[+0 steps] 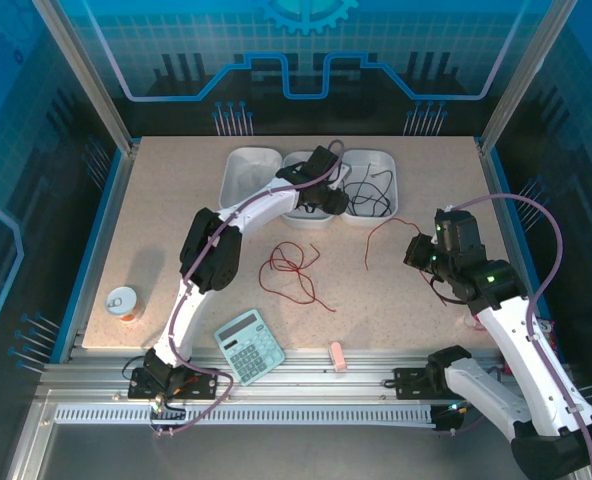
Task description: Untangle the cables
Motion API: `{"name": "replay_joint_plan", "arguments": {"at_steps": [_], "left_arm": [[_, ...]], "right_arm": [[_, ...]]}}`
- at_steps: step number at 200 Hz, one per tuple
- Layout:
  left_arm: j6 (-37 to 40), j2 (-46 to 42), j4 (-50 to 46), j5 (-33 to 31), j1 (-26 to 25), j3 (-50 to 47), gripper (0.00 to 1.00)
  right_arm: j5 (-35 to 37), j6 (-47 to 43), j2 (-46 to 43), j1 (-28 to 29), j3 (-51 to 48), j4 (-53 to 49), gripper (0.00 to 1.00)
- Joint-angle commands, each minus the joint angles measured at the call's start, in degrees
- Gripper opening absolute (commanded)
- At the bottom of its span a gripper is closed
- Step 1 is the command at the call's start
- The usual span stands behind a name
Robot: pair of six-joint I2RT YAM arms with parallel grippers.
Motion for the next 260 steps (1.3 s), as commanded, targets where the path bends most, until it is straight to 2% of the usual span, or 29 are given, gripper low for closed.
{"name": "replay_joint_plan", "arguments": {"at_steps": [1,20,77,123,163,210,237,260], "left_arm": [[0.24,1.05,-2.07,-0.84,-0.33,2.42,0.38],[0.28,1.27,-2.29,-1.34,-0.27,2.48,0.36],[0.08,0.44,-2.46,-3.07,-0.26,2.06,0.17],[0.15,-1.28,-1.24,-4.52,-0.18,0.44,0.1],[-0.44,-0.61,-1.71,-5.02,0.79,-0.24,0.1],[-1.05,0.29,-1.86,-5.07,1.9,-1.47,0.16],[-1.59,0.02,-2.3,-4.96,1.9,-1.47,0.32],[-2.58,-2.06,-2.78,-4.56,1.85,-1.57,0.41]], "right_arm": [[0.4,0.49,-0.55,0.93,-0.14,-0.01,0.0],[0.35,0.49,-0.38,0.96,-0.1,0.11,0.0],[-0.18,0.49,0.24,1.1,-0.09,0.71,0.0],[-0.44,0.56,0.93,1.13,-0.2,1.42,0.0],[-0.89,0.15,1.54,1.27,0.56,1.69,0.0],[-1.01,-1.23,2.99,1.99,2.96,2.08,0.0],[-0.72,-2.43,4.51,2.6,5.01,2.39,0.0],[-0.97,-3.51,6.39,3.02,7.09,2.9,0.0]]}}
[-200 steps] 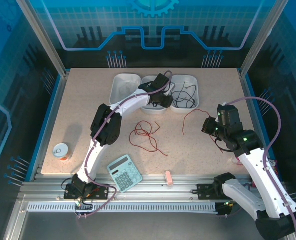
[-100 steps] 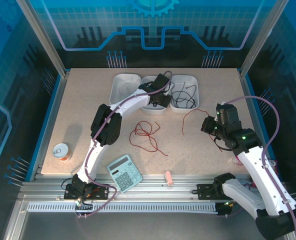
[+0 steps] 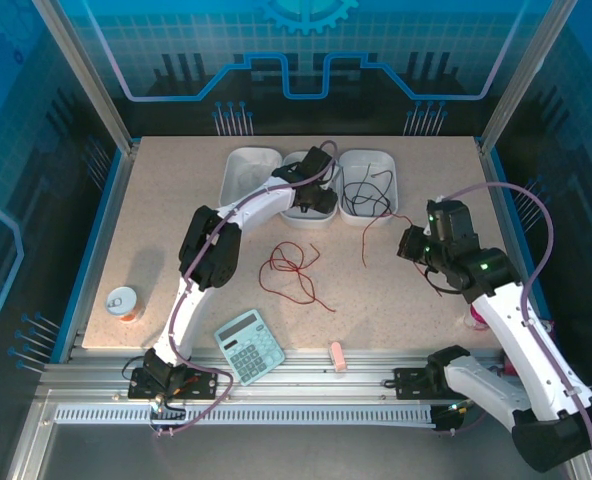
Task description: Untangle the cables
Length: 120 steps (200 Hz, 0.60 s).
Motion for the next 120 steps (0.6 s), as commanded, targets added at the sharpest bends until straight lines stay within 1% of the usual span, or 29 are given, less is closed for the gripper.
{"name": "replay_joint_plan", "arguments": {"at_steps": [1,16,32,66,87,99,120], "left_arm": [[-1.31,-2.92,-1.71,-0.15,-0.01,-0.68,0.42],[-2.35,-5.46,-2.25,-1.03,0.0,-1.1,0.46],[-3.71,-9.38,-2.79,-3.09,0.06,-2.36,0.54],[-6.01,-19.8,-2.55,-9.1,0.58,-9.55,0.7],[-8.08,-27.35,-1.34,-10.72,1.74,-16.88,0.84],[-9.2,-32.35,0.3,-11.37,2.25,-22.21,0.98],[-11.02,-40.79,2.83,-12.43,2.37,-31.08,0.99]], "right_arm": [[-0.49,-2.07,1.45,1.16,3.37,1.21,0.0],[-0.62,-2.89,3.14,1.67,5.13,1.54,0.0],[-0.52,-3.64,5.11,2.44,7.19,1.82,0.0],[-0.37,-5.02,9.87,4.67,11.73,2.7,0.0],[-0.01,-5.83,13.62,6.2,14.95,3.48,0.0],[0.2,-6.25,16.4,7.06,17.31,3.68,0.0],[1.04,-7.07,22.21,8.86,22.38,3.73,0.0]]}}
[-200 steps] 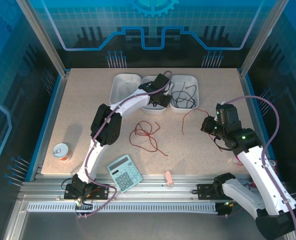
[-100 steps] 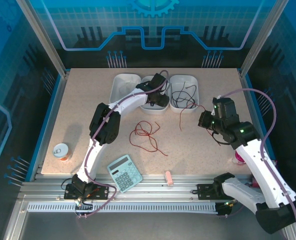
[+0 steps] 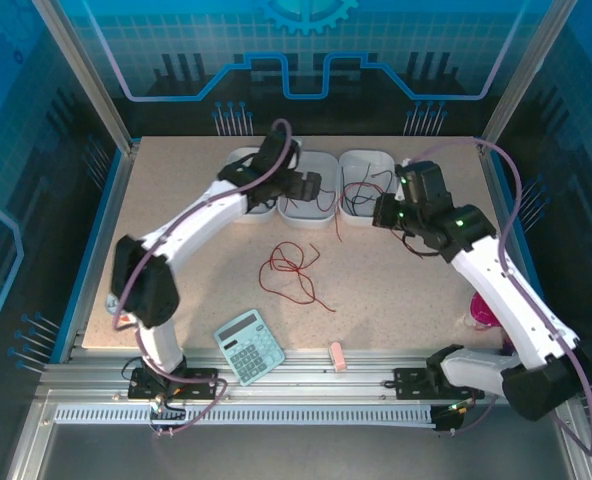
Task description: Untangle the cables
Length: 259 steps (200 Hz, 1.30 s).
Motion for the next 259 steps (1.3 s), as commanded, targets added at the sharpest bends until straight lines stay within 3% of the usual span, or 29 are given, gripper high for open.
{"name": "replay_joint_plan", "arguments": {"at_steps": [1,33,74,145,259], "left_arm": [[-3.33,-7.64,1.92,-3.17,0.64,-8.68,0.99],[-6.09,-18.54,3.18,-3.89,0.64,-19.64,0.99],[-9.94,-29.58,5.83,-2.08,0.67,-29.62,0.99],[-9.91,-36.74,4.97,-1.97,0.66,-33.29,0.99],[-12.12,-36.29,6.46,-0.01,0.66,-35.38,0.99]], "right_arm": [[0.88,-2.06,5.24,2.2,5.76,1.23,0.0],[2.12,-3.16,16.67,4.54,16.18,-0.67,0.0],[7.48,-3.93,36.18,6.83,36.85,-11.04,0.0],[12.56,-2.86,62.57,6.9,69.64,-24.12,0.0],[5.64,6.77,70.91,5.92,64.23,-4.27,0.0]]}}
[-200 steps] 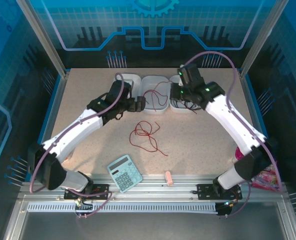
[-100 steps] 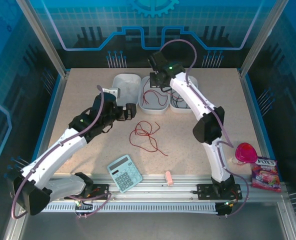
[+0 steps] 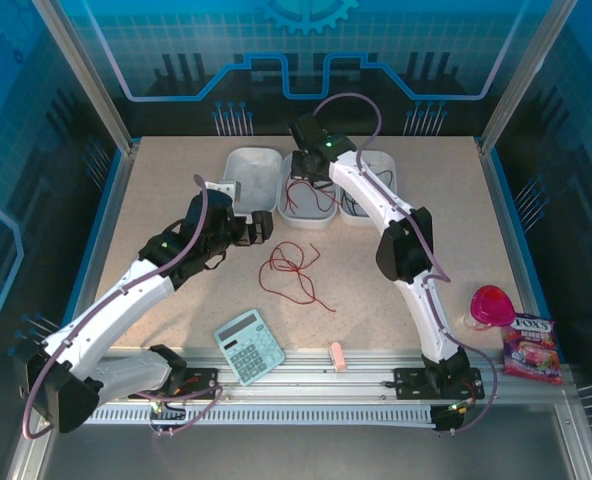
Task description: Untangle the cables
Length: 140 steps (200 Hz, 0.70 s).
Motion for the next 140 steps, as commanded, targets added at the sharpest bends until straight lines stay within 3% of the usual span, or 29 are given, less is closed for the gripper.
{"name": "replay_joint_plan", "arguments": {"at_steps": [1,64,140], "left_arm": [[-1.54,0.11,1.14,1.16,-0.07,-0.78,0.99],[-1.54,1.5,0.95,1.96,-0.11,-0.56,0.99],[-1.71,1.56,1.26,2.06,-0.17,-0.74,0.99]], "right_arm": [[-1.48,3.9,3.16,-0.5,0.51,4.64,0.0],[-2.66,6.31,6.59,-0.77,-3.46,16.47,0.0],[-1.89,4.07,8.21,-0.96,-6.6,19.8,0.0]]}}
